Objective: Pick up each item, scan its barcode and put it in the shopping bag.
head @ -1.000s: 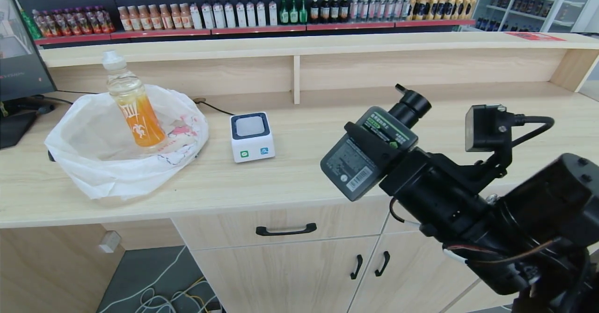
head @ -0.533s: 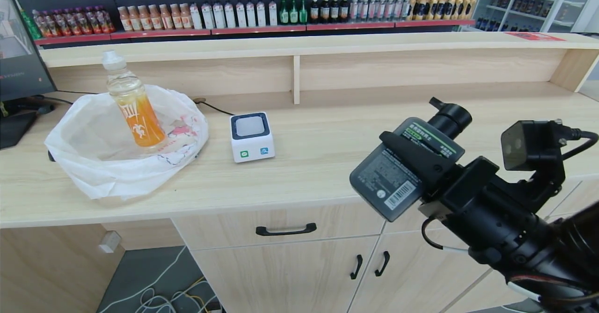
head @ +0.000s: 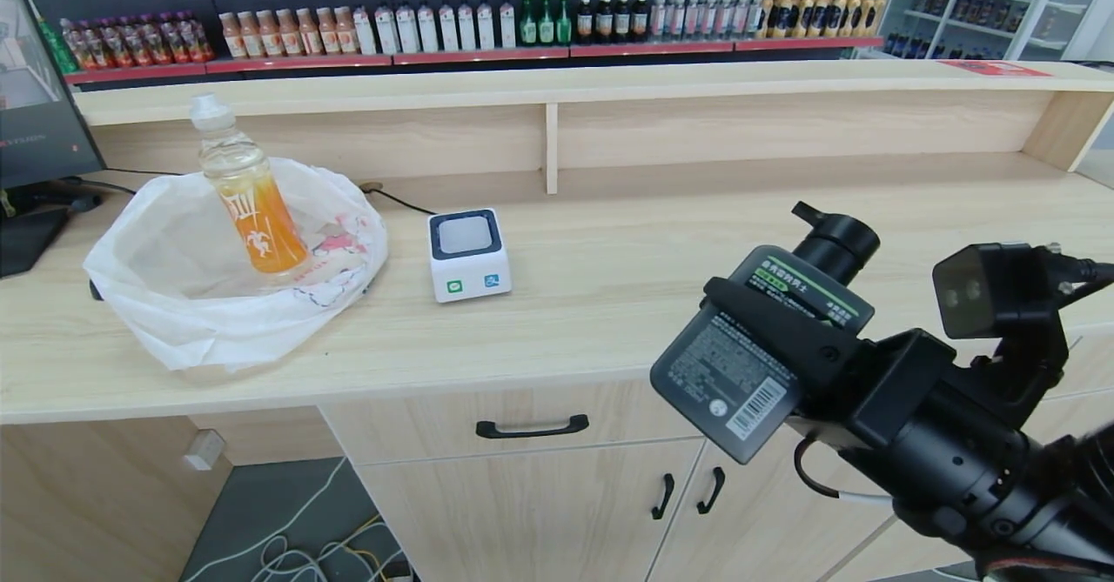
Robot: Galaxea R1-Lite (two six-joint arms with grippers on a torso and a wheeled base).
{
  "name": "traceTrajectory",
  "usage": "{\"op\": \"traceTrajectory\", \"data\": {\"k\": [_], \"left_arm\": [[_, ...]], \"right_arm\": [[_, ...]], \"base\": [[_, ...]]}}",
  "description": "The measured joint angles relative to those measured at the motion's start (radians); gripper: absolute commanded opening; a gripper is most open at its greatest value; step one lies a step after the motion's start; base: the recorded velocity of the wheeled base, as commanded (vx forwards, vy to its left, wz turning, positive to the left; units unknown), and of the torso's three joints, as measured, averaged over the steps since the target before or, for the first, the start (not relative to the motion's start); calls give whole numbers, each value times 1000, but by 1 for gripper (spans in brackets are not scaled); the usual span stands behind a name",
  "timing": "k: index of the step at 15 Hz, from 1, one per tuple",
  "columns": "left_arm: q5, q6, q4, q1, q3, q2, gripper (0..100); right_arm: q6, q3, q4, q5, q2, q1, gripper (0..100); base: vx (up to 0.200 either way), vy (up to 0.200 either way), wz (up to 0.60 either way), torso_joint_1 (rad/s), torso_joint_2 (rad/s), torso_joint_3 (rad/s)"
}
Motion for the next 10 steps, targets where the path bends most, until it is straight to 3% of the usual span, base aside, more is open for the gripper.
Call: {"op": "traceTrajectory", "data": {"k": [6,10], "left_arm": [[0,0,0,0,0,0,100],[0,0,0,0,0,0,100]], "right_arm": [[140,-4,0,40,-50,-3,0],[134,-27,0,107,-73,1,0]], "base": [[0,0,0,0,0,0],[0,0,0,0,0,0]]}}
